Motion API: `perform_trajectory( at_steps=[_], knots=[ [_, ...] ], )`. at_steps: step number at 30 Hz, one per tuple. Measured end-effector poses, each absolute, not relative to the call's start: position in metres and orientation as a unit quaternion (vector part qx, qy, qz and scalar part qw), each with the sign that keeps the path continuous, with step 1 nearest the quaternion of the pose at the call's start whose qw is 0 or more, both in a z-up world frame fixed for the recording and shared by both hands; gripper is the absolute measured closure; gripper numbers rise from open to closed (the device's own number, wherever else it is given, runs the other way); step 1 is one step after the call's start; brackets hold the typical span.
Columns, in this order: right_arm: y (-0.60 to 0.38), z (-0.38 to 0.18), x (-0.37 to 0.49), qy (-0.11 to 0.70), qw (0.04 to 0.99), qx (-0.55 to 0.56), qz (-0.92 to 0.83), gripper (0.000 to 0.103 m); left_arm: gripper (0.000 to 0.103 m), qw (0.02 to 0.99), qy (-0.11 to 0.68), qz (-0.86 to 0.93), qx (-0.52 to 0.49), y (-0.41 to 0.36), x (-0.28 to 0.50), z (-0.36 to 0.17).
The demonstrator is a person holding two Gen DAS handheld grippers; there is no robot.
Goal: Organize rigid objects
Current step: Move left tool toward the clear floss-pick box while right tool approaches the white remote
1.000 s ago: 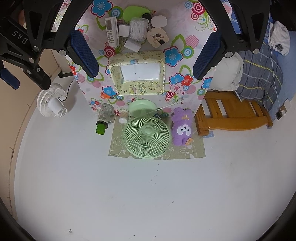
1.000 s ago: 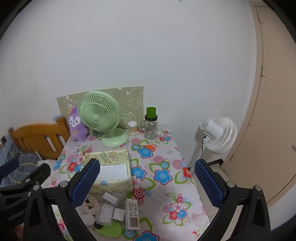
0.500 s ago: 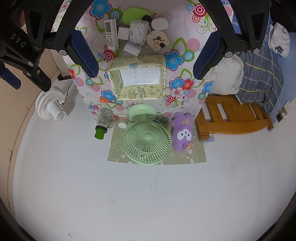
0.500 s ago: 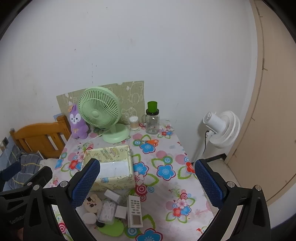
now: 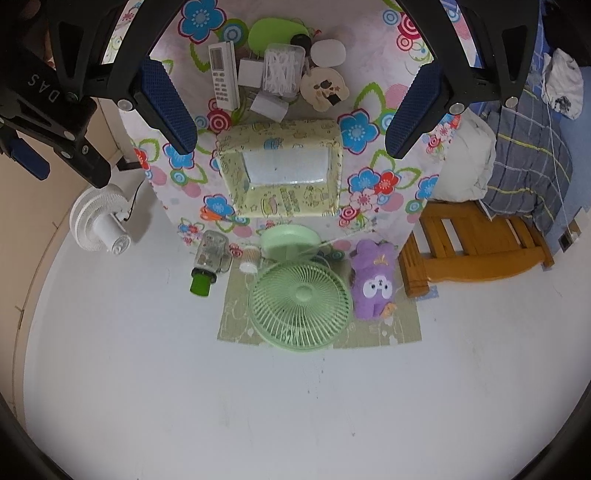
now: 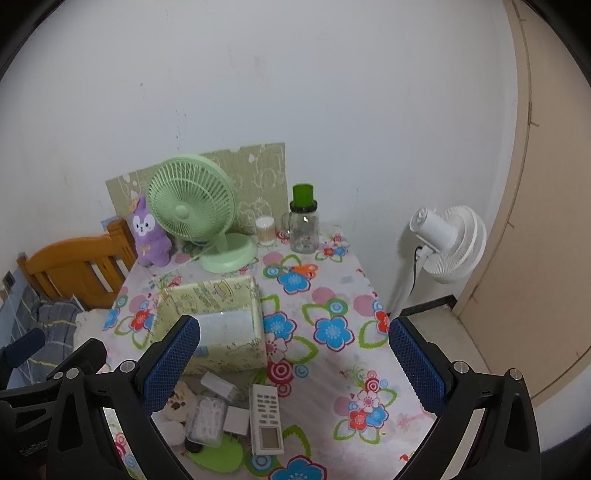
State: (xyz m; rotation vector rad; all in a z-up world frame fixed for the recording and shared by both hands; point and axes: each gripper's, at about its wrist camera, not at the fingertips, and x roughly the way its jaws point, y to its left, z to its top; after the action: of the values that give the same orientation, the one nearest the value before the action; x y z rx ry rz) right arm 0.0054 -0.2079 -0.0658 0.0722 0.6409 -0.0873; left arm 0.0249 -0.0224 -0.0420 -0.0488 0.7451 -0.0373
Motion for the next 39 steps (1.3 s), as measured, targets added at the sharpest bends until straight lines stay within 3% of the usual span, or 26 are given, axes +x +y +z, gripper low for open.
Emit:
perform_trajectory(
  at_steps=[39],
  knots=[
    [-0.185,-0.251,0.035,0.392,0.92,0.017,-0.004,0.0,0.0,0.879,0.475,-0.043,0.028,-0.034,0.049,-0.238]
  ],
)
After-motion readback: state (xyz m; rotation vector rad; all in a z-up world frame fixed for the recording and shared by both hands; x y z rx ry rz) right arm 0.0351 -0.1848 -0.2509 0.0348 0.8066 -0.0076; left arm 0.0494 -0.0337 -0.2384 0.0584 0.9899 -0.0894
